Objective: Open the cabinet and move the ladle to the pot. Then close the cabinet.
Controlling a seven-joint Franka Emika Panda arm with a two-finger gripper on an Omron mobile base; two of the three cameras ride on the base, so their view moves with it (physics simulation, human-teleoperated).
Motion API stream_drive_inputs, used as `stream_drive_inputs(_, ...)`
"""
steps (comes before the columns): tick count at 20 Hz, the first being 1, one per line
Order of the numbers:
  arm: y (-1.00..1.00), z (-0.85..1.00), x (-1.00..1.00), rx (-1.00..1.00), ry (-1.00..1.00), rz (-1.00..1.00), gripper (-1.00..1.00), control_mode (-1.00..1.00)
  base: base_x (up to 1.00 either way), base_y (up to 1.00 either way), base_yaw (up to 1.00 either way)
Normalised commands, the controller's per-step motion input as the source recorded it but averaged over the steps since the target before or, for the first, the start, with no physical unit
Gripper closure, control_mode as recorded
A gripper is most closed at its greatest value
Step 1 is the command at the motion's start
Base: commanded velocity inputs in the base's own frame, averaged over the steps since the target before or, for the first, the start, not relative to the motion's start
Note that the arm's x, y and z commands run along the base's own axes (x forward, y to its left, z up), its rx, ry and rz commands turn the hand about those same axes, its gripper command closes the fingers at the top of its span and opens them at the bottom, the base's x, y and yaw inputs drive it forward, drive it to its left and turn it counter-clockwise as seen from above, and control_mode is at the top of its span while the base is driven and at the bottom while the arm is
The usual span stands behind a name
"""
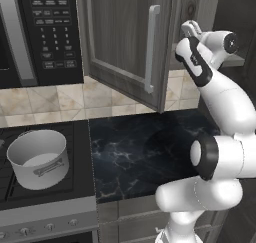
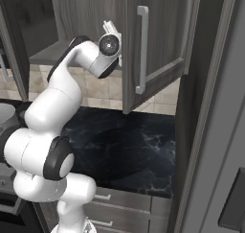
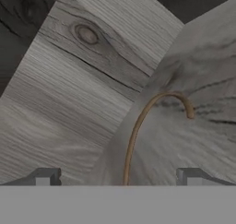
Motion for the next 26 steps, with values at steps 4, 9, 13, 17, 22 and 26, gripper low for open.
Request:
stream_drive_inputs(4, -0.02, 0.00, 0.11, 0.00, 0.04, 0.00, -1.00, -1.00, 0.00, 0.00, 0.00)
stream_drive_inputs(9, 0.00, -0.01, 0.26, 0.00, 0.04, 0.00, -1.00, -1.00, 0.00, 0.00, 0.00)
stream_drive_inputs(13, -0.03, -0.11, 0.30, 0.00, 0.04, 0.00, -1.00, -1.00, 0.00, 0.00, 0.00)
stream_drive_inputs(17, -0.02, -0.21, 0.26, 0.00, 0.00, 0.00, -1.00, -1.00, 0.00, 0.00, 0.00)
stream_drive_inputs(22, -0.01, -0.24, 0.24, 0.00, 0.00, 0.00, -1.00, -1.00, 0.00, 0.00, 0.00)
stream_drive_inputs(26, -0.01, -0.29, 0.26, 0.00, 0.00, 0.00, -1.00, -1.00, 0.00, 0.00, 0.00)
